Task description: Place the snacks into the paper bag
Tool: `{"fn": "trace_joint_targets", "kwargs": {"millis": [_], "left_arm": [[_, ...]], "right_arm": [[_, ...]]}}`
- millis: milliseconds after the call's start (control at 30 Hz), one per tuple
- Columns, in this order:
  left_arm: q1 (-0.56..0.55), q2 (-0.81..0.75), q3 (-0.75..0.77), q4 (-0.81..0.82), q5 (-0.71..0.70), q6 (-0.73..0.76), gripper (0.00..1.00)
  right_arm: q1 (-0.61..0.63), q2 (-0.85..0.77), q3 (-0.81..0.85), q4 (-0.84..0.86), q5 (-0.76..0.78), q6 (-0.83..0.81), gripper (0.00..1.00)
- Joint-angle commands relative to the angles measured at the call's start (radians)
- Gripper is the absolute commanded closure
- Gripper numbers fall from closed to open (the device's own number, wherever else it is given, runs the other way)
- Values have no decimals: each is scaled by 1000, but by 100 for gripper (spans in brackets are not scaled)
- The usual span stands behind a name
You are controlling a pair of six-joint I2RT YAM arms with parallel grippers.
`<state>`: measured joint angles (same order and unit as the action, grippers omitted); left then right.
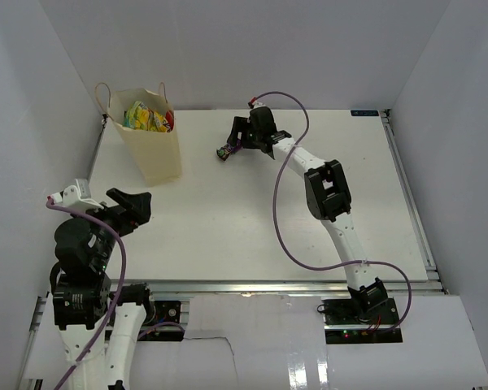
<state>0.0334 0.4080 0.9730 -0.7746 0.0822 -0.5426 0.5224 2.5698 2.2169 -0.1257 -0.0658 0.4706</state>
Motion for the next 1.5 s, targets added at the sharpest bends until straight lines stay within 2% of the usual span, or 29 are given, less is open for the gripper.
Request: {"fn": "trace_joint_targets", "kwargs": {"millis": [0,200,300,333,367,400,433,567,600,667,800,867,900,967,1000,1033,1100,1233,1467], "left_arm": [[0,-15,10,-49,1,-29,2],[0,-15,9,-52,17,-57,2],[0,-9,6,-51,25,-66,2],[2,-8,6,-49,31,-72,2],[0,-5,-3,-43,43,-76,2],[0,2,-11,-28,77,-91,2],[0,5,-25,-17,100,-102,2],[0,28,-140,81,267,-164,2],[0,32,-204,136,333,-204,2],[0,34,-273,201,385,-252,2],[0,25,-472,398,475,-368,2],[0,34,-514,494,491,-413,2],[-1,40,-542,539,499,-422,2],[-3,61,-560,577,521,-444,2],[-9,71,-569,601,525,-448,2],[-12,77,-586,612,530,-453,2],[-30,94,-603,652,536,-473,2],[-131,132,-657,756,512,-536,2],[-510,360,-611,903,243,-553,2]], "right_arm": [[36,38,49,113,87,36,23],[73,58,10,144,103,30,34],[73,56,-19,147,95,10,45],[73,52,-26,149,77,-4,54],[70,46,-48,149,75,-19,59],[67,24,-62,152,14,-47,64],[62,10,-80,156,-9,-56,74],[25,-72,-181,172,-152,-124,83],[12,-121,-248,188,-211,-160,85],[-2,-180,-334,213,-277,-205,86],[-22,-419,-610,296,-474,-334,89],[-25,-544,-773,304,-607,-425,90],[-25,-575,-807,273,-718,-463,90],[-22,-656,-874,140,-805,-597,91],[-22,-677,-891,94,-919,-639,91],[-16,-698,-913,-33,-952,-702,91],[-2,-758,-945,-103,-969,-820,90],[27,-852,-1046,-101,-1013,-839,89],[96,-892,-1019,-100,-1029,-796,90]]}}
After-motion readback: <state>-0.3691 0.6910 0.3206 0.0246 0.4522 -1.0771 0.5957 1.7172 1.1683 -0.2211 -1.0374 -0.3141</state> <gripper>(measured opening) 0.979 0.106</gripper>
